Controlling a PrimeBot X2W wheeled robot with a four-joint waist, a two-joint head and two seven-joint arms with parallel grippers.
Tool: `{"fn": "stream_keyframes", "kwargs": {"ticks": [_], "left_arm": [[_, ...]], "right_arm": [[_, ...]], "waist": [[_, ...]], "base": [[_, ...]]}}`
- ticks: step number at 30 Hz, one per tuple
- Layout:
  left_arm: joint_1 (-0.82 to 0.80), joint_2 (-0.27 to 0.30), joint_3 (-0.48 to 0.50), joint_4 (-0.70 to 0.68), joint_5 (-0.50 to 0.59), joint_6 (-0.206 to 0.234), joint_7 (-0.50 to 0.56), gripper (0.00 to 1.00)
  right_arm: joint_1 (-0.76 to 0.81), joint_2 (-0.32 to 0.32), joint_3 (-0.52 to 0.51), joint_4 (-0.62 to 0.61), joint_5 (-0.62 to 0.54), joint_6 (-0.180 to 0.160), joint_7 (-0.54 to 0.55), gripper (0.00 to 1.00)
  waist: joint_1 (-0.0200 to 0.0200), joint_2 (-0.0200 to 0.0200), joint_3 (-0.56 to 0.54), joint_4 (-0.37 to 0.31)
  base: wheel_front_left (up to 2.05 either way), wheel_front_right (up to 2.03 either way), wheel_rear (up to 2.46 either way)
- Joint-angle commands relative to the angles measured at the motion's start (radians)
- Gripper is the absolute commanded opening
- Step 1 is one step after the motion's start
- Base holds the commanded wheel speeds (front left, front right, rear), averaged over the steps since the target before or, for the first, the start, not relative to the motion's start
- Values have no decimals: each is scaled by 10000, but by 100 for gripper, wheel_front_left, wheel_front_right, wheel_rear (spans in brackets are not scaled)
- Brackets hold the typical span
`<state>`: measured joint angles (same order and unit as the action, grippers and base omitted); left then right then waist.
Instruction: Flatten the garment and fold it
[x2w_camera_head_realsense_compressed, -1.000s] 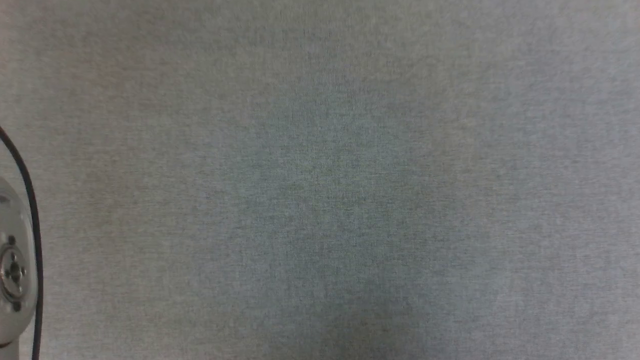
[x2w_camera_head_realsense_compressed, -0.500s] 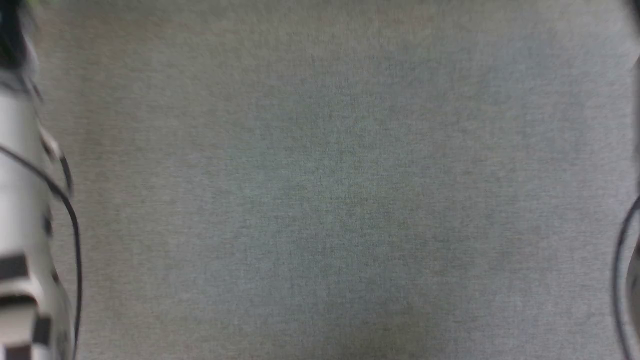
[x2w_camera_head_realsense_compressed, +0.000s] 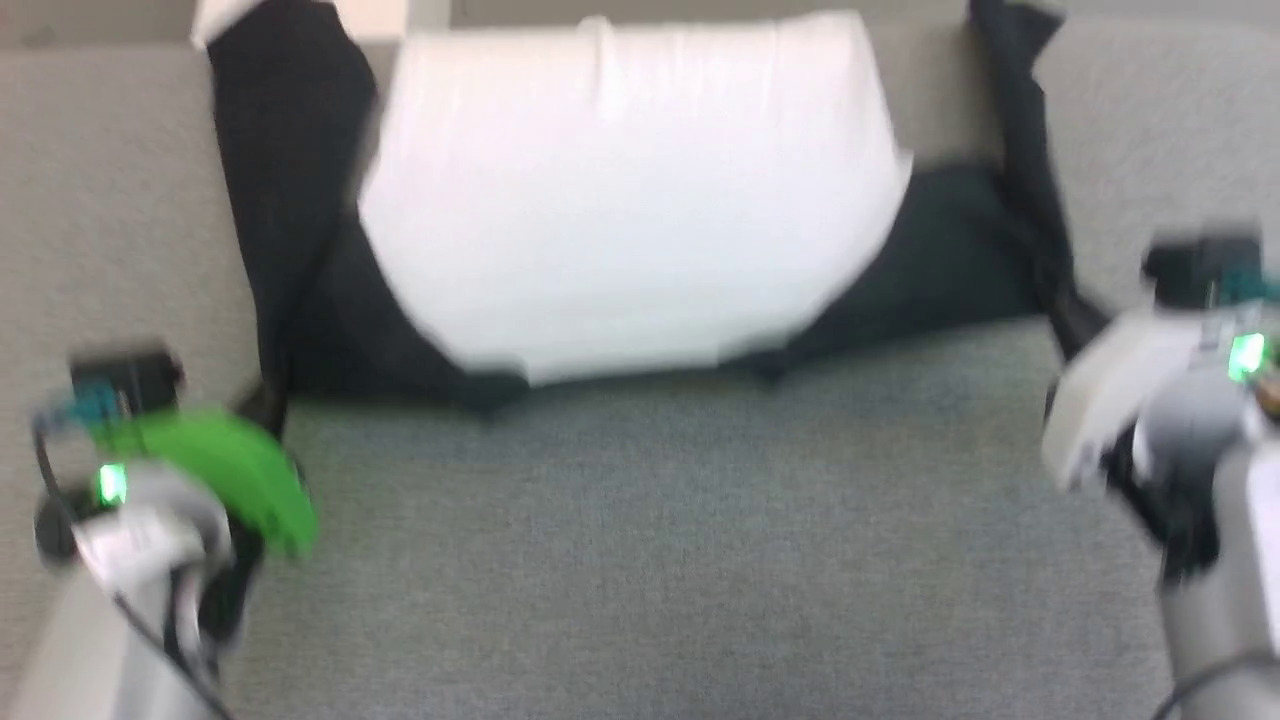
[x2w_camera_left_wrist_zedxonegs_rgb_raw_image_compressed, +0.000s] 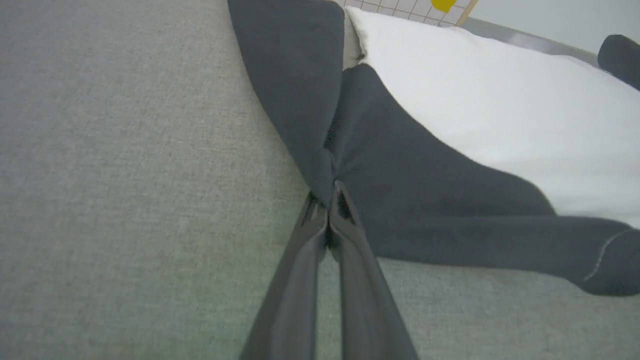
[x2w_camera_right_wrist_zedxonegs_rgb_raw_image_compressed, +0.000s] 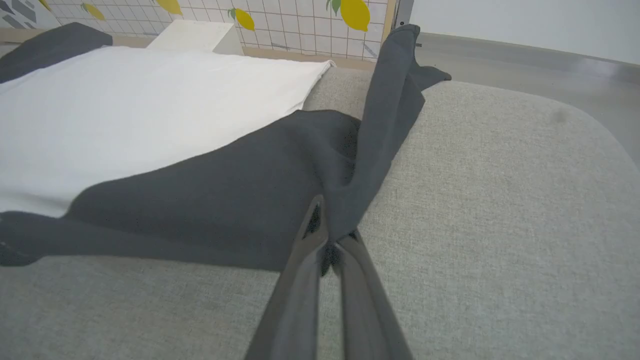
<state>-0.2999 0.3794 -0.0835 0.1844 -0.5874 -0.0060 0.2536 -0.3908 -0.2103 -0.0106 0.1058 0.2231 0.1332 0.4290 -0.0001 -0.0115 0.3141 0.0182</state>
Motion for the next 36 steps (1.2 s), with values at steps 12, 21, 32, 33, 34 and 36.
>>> {"fn": "stream_keyframes", "kwargs": {"ticks": [12,21,32,33,34,36], "left_arm": [[4430,-264,229,-2634,-343,1437,791,0],[5540,-643,-267,-2795,-197,1746,862,0],[5329,-1263,-839,-1517,-40,1497,24,100],[5307,-1314,-833,-1476,-46,1477,-109,100],[5306,-1346,-824,-1446,-54,1474,-189,100],[5339,-1343,-799,-1458,-22,1476,-345,100]], "right_arm": [[4159,1155,-1509,-1944,-642,-25,984,0],[5953,1517,-1699,-2514,-859,-25,2114,0],[6319,1597,-1290,-1261,-600,-25,1059,100],[6327,1597,-1262,-1192,-517,-25,915,100],[6335,1597,-1283,-1143,-451,-25,777,100],[6331,1598,-1324,-1154,-454,-25,438,100]], "waist": [[1,115,-1933,338],[1,115,-2080,520],[1,115,-2203,515],[1,115,-2226,518],[1,115,-2247,518],[1,115,-2301,518]], "base": [[0,0,0],[0,0,0],[0,0,0],[0,0,0],[0,0,0],[0,0,0]]}}
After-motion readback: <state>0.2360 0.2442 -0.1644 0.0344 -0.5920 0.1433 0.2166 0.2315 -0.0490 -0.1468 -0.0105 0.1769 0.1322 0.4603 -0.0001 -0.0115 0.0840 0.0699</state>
